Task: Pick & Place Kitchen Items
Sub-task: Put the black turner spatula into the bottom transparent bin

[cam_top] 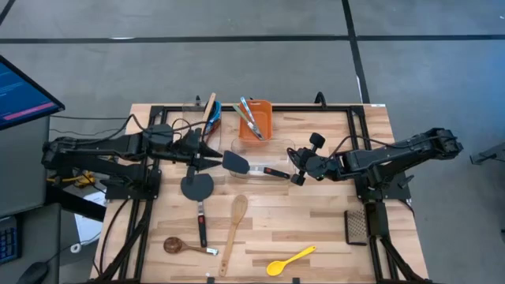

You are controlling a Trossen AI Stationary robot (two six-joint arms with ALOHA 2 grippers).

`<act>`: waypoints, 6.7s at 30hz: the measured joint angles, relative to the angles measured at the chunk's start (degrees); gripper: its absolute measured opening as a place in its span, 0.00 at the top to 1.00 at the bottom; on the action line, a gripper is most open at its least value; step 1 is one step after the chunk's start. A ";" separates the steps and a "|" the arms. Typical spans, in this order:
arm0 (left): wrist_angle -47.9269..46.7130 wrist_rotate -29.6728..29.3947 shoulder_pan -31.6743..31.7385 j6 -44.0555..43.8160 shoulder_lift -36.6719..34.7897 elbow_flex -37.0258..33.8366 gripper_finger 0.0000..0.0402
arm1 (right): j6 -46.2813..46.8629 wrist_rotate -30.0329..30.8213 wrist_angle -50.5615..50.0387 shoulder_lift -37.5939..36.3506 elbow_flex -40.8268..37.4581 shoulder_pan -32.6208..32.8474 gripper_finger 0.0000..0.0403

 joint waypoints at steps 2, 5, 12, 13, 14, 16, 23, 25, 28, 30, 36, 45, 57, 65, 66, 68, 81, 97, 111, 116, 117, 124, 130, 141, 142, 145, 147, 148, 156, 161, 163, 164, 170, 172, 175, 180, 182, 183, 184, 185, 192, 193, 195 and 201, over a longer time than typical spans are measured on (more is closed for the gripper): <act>0.12 0.00 -1.60 0.79 0.00 0.00 0.74 | 0.00 0.00 0.00 0.00 0.00 0.00 1.00; 0.09 0.04 -4.36 2.01 0.00 0.00 0.74 | 0.00 0.00 0.00 0.00 0.00 0.00 1.00; -0.21 0.11 -10.41 -0.90 0.00 0.00 0.74 | 0.00 0.00 0.01 0.00 0.00 0.00 1.00; -0.22 0.13 -10.97 -1.10 0.00 0.00 0.74 | -0.01 -0.02 0.01 0.00 0.00 0.00 1.00; -0.21 0.13 -11.48 -1.11 0.00 0.00 0.74 | -0.02 -0.02 0.02 0.00 0.00 0.00 1.00; -0.21 0.14 -12.03 -1.12 0.00 0.00 0.74 | -0.02 -0.02 0.02 0.00 0.00 0.00 1.00; 0.19 -0.17 -11.58 -1.13 0.00 0.00 0.74 | -0.01 -0.03 0.56 0.00 0.00 0.00 1.00; 0.49 -0.83 -11.56 -1.15 0.00 0.00 0.74 | -0.02 -0.05 1.07 0.00 0.02 0.00 1.00; 1.00 -2.28 -11.56 -1.22 0.00 0.00 0.74 | -0.02 -0.17 2.27 0.00 0.02 0.00 1.00; 1.01 -2.31 -11.56 -1.79 0.00 0.00 0.74 | -0.02 -0.17 2.47 0.00 0.02 0.00 1.00; 2.34 -2.32 -12.11 -4.98 1.20 -0.01 0.74 | -0.02 -0.20 2.56 0.00 0.02 0.11 1.00; 10.01 -2.31 -16.46 -6.27 8.66 -0.02 0.74 | -0.04 -0.20 2.51 0.00 0.02 0.11 1.00; 9.24 -1.19 -17.86 -6.29 9.59 -0.03 0.74 | -0.09 -0.22 2.36 0.00 0.02 0.11 1.00; 8.17 -1.24 -17.95 -13.91 6.10 -0.07 0.74 | -0.09 -0.22 1.97 0.00 0.02 0.11 1.00; 8.27 -1.20 -18.12 -14.46 5.62 -0.07 0.74 | -0.09 -0.22 1.89 0.00 0.02 0.11 1.00; 8.14 -1.20 -18.56 -15.20 4.51 -0.07 0.74 | -0.09 -0.22 1.89 0.00 0.02 0.11 1.00; 13.12 -18.12 -31.77 -21.16 7.61 0.00 0.89 | -0.09 -0.22 1.66 0.00 0.02 0.07 1.00; 14.94 -23.18 -36.93 -22.00 12.53 1.56 0.99 | -0.10 -0.21 1.25 -0.01 0.02 0.07 1.00; -22.87 -21.23 -32.85 -43.75 11.26 2.38 0.99 | -0.06 -0.20 0.26 -0.02 0.02 0.04 1.00; -35.85 -16.70 -31.91 -49.41 11.26 2.11 0.99 | -0.05 -0.20 0.28 -0.02 0.02 0.04 1.00; -37.26 -15.80 -31.90 -49.54 11.26 1.84 0.99 | -0.07 -0.20 0.28 -0.02 0.02 0.04 1.00; -40.22 -12.18 -33.97 -44.11 9.86 -1.84 0.99 | -0.07 -0.20 0.31 -0.02 0.02 0.04 1.00; -40.10 -15.24 -34.81 -47.05 3.71 -9.05 0.99 | -0.06 -0.20 0.31 -0.02 0.02 0.04 1.00; -39.03 -25.15 -34.81 -48.54 -18.89 -21.93 0.99 | -0.04 -0.20 0.38 -0.02 0.02 0.04 1.00; -39.09 -26.44 -34.81 -48.54 -20.83 -22.72 0.99 | -0.04 -0.20 0.39 -0.02 0.02 0.04 1.00; -39.01 -30.17 -34.77 -48.50 -25.91 -24.68 0.99 | -0.04 -0.20 0.42 -0.02 0.02 0.04 1.00; -39.22 -31.28 -34.73 -48.52 -28.51 -25.95 0.99 | -0.04 -0.20 0.42 -0.02 0.02 0.04 1.00; -39.52 -31.30 -34.70 -48.52 -29.55 -26.44 0.99 | -0.04 -0.20 0.42 -0.02 0.02 0.04 1.00; -41.85 -34.36 -34.55 -48.32 -31.63 -27.17 0.99 | -0.04 -0.19 0.42 -0.02 0.02 0.04 1.00; -41.71 -40.24 -32.84 -52.72 -31.39 -27.17 0.99 | -0.04 -0.18 0.42 -0.02 0.02 -0.07 1.00; -41.71 -40.33 -32.05 -54.02 -31.39 -27.17 0.99 | -0.04 -0.20 0.42 -0.02 0.02 -0.07 1.00; -41.71 -40.27 -31.69 -54.60 -31.39 -27.17 0.99 | -0.04 -0.19 0.42 -0.02 0.02 -0.07 1.00; -41.60 -38.51 -30.35 -56.56 -31.39 -27.17 0.99 | -0.04 -0.19 0.42 -0.02 0.02 -0.07 1.00; -41.62 -37.75 -30.17 -58.84 -31.37 -27.17 0.98 | -0.04 -0.20 0.42 -0.02 0.02 -0.07 1.00; -41.66 -34.65 -30.13 -60.83 -30.81 -27.17 0.93 | -0.04 -0.20 0.42 -0.02 0.02 -0.07 1.00; -41.73 -32.76 -30.13 -62.28 -26.92 -27.17 0.82 | -0.04 -0.20 0.42 -0.02 0.02 -0.07 1.00; -41.73 -32.75 -30.13 -63.45 -24.78 -27.17 0.76 | -0.04 -0.20 0.42 -0.02 0.02 -0.07 1.00; -41.70 -32.74 -30.13 -63.89 -23.65 -27.17 0.74 | -0.04 -0.20 0.42 -0.02 0.02 -0.07 1.00; -41.69 -32.75 -30.13 -64.45 -22.42 -27.17 0.71 | -0.04 -0.20 0.42 -0.02 0.02 -0.07 1.00; -41.70 -32.76 -30.13 -64.77 -21.31 -27.17 0.69 | -0.04 -0.20 0.42 -0.02 0.02 -0.07 1.00; -41.42 -30.60 -30.13 -65.06 -15.94 -27.17 0.54 | -0.04 -0.20 0.42 -0.02 0.02 -0.07 1.00; -41.35 -30.12 -30.13 -65.06 -15.70 -27.17 0.52 | -0.04 -0.20 0.42 -0.02 0.02 -0.07 1.00; -41.34 -29.68 -30.13 -65.06 -15.58 -27.15 0.50 | -0.04 -0.20 0.42 -0.02 0.02 -0.07 1.00; -39.69 -30.89 -30.13 -65.06 -15.57 -27.17 0.48 | -0.04 -0.20 0.42 -0.02 0.02 -0.07 1.00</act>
